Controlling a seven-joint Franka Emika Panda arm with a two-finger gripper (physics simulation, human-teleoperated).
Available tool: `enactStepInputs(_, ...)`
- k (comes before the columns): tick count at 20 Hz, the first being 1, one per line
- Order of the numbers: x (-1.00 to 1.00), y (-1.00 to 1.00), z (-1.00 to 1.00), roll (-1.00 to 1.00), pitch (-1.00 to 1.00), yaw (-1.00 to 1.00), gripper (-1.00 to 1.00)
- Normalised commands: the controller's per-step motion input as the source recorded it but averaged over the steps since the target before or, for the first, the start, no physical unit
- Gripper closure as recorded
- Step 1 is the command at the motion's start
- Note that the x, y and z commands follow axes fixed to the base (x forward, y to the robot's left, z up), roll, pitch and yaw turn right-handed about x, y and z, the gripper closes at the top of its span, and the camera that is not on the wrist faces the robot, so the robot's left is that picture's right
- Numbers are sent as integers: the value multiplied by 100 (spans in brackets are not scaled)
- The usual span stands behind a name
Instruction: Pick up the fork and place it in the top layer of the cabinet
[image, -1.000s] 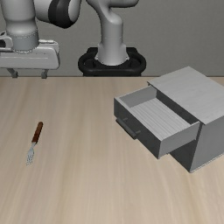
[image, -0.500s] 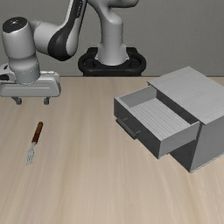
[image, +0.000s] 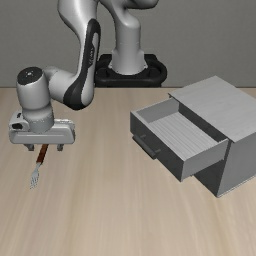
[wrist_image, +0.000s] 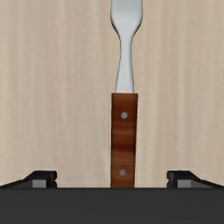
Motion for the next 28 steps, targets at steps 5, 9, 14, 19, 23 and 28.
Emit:
enactStepInputs(5, 0, -20, -40, 0, 0, 0, 100)
enactStepInputs(9, 0, 0, 0, 0, 0, 0, 100)
enactStepInputs(14, 0, 0, 40, 0, 0, 0, 100)
enactStepInputs(19, 0, 0, 100, 0, 0, 0, 100)
enactStepInputs(23, 0, 0, 100, 0, 0, 0, 100)
enactStepInputs(28, 0, 0, 100, 0, 0, 0, 100)
